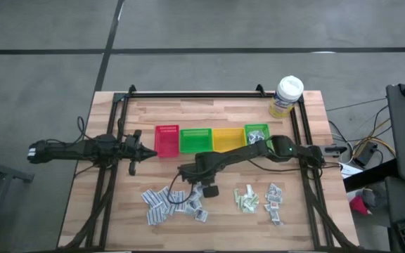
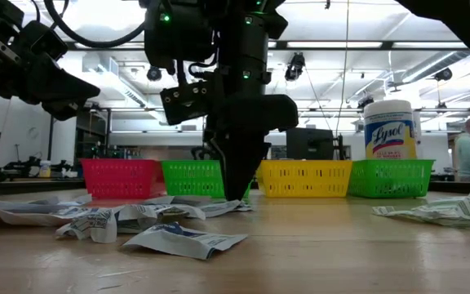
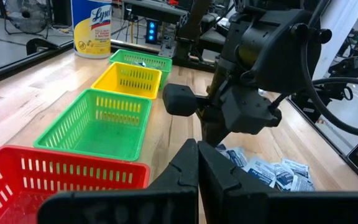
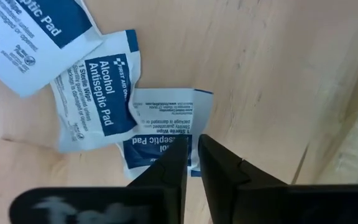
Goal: Pick & Place First Aid Supplies
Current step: Put the blue alcohol pad into the right green bin
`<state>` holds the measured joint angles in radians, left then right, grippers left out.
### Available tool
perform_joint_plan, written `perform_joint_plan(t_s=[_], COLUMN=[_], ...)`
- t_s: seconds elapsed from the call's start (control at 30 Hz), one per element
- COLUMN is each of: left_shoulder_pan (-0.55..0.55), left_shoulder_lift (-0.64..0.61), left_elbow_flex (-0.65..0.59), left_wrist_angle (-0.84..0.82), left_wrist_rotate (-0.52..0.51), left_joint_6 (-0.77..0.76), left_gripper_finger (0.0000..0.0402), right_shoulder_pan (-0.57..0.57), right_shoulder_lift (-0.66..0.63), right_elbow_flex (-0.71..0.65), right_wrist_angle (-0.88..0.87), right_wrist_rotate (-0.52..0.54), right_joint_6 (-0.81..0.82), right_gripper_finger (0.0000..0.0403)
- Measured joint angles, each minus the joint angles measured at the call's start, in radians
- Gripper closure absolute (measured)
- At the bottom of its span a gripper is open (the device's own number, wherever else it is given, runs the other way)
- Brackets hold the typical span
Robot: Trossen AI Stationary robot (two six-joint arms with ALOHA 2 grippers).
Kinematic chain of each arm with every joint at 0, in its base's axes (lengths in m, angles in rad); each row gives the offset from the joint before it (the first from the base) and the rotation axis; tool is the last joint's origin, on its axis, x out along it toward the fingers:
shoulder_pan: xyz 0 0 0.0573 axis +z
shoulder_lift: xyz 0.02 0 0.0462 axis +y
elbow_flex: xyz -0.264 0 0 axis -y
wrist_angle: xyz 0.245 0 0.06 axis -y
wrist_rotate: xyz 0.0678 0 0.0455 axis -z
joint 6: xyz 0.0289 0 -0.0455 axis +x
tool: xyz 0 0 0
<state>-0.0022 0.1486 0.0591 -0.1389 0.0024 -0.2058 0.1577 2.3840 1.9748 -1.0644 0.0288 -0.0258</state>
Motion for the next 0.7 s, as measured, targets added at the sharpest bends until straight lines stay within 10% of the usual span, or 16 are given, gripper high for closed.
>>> perform_joint_plan(t_s=[0.7], left_shoulder_pan=[0.0], left_shoulder_lift=[0.0], left_elbow_flex=[0.0], left_wrist_angle=[0.001], left_wrist_rotate=[0.0], left_joint_6=[0.0], left_gripper_finger=[0.0401], right_shoulder_pan=[0.001], right_shoulder_lift=[-0.002], right_elbow_flex=[0.05], right_wrist_angle=[-0.083], right_wrist_rotate=[0.02], right_joint_6=[0.023], right_gripper_finger=[0.0394])
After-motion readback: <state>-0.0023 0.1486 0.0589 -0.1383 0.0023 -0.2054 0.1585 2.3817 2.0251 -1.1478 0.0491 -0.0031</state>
